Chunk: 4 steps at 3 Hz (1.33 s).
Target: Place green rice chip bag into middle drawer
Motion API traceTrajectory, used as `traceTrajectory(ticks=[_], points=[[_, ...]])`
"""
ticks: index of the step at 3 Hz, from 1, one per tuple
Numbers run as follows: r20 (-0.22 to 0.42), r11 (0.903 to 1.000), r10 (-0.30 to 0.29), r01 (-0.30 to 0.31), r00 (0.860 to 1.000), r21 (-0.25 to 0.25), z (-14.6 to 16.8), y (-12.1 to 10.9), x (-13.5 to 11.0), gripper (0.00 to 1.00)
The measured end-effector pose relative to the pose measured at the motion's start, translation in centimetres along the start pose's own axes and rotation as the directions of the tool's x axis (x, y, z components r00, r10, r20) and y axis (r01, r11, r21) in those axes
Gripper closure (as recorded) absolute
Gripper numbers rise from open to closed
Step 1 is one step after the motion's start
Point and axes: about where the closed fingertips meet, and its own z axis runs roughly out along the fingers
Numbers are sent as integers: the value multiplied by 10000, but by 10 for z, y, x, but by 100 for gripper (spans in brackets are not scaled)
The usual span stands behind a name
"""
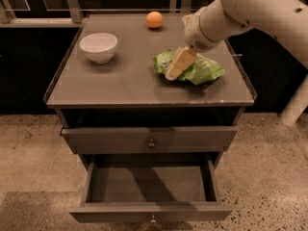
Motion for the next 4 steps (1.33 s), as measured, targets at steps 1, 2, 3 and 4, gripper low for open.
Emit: traceTrajectory(ticks=[1, 2, 3, 4], points=[[71, 10000, 0, -1, 10000, 97, -7, -9, -5, 0], [-157, 9982, 314, -321, 9994, -512, 23, 1, 7, 0], [-339, 9899, 790, -824, 9963, -1155, 51, 11, 23, 0], [-591, 9788, 1225, -1304, 9907, -1580, 79, 17, 42, 17]])
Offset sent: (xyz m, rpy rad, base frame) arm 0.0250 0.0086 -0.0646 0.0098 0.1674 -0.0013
